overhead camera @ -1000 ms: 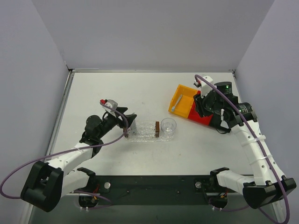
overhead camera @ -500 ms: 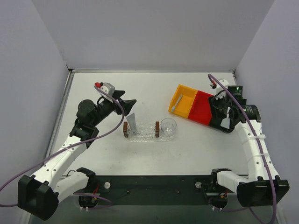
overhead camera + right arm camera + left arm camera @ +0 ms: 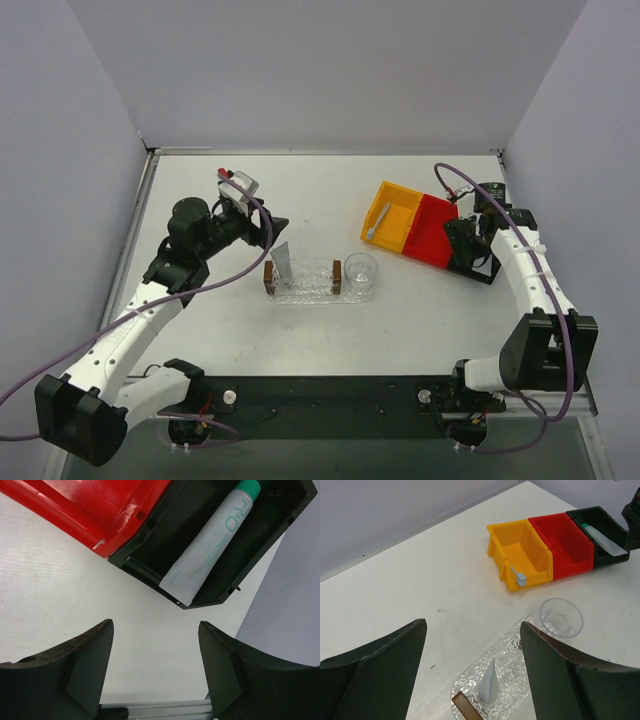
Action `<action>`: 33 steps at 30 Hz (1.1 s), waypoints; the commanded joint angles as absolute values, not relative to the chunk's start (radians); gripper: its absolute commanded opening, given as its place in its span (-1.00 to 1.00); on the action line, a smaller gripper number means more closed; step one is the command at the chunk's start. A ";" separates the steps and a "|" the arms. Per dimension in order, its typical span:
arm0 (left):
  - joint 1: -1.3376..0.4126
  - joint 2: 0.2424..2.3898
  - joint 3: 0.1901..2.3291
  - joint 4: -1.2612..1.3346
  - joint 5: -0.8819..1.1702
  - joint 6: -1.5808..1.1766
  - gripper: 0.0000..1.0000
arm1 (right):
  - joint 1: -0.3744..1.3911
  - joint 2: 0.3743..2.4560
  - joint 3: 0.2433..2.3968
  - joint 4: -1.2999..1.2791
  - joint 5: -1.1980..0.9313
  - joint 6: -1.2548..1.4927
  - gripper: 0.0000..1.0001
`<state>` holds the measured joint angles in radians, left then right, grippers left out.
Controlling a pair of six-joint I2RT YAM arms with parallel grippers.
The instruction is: Prepare toiletry sets of a toothbrush and toothpaste on the tray
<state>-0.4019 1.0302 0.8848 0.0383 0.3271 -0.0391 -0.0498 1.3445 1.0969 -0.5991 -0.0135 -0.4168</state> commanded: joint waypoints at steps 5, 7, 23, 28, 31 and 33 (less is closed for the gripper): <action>-0.396 1.066 0.925 0.014 0.362 -0.006 0.72 | -0.090 1.506 1.193 -0.574 0.130 -0.350 0.25; -0.396 1.066 0.922 0.017 0.362 -0.006 0.72 | -0.100 1.560 1.221 -0.574 0.149 -0.338 0.24; -0.393 1.077 0.899 0.041 0.367 -0.021 0.72 | -0.167 1.767 1.298 -0.566 0.153 -0.244 0.18; -0.390 1.069 0.890 0.048 0.368 -0.031 0.72 | -0.172 1.789 1.278 -0.555 0.143 -0.226 0.15; -0.388 1.063 0.885 0.052 0.367 -0.034 0.72 | -0.173 1.798 1.272 -0.548 0.146 -0.219 0.13; -0.387 1.058 0.884 0.052 0.365 -0.035 0.72 | -0.176 1.809 1.272 -0.545 0.146 -0.212 0.11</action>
<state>-0.3965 1.0813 0.8806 0.0055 0.3531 -0.0223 -0.1642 1.7844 1.2678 -0.5301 0.1310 -0.2394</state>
